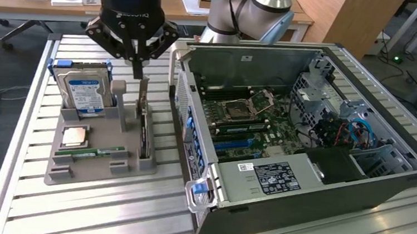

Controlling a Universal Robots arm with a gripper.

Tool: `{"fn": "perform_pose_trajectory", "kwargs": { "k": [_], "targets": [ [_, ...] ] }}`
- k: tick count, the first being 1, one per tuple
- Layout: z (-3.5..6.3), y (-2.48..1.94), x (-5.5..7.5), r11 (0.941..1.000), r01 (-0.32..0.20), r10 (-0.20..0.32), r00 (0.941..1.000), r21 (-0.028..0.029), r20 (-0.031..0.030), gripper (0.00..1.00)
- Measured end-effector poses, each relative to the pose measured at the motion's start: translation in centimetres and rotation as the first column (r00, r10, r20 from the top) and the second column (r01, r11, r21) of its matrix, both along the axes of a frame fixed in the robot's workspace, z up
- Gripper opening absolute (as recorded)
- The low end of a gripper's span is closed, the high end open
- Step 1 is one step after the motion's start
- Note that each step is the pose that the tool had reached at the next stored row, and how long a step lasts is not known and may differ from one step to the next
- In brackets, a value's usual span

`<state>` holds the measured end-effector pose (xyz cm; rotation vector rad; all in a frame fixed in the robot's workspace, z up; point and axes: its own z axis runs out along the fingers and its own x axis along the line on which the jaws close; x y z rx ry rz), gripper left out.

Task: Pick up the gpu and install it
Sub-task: 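Reach for the gpu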

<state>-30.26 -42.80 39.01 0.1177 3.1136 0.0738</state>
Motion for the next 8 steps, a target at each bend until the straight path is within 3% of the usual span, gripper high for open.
{"fn": "perform_pose_trajectory", "kwargs": {
  "k": [8],
  "targets": [
    [-0.22, 0.36, -0.56, 1.0000, 0.001, -0.001, 1.0000, 0.0002, -0.0001, 0.11]
  ]
}}
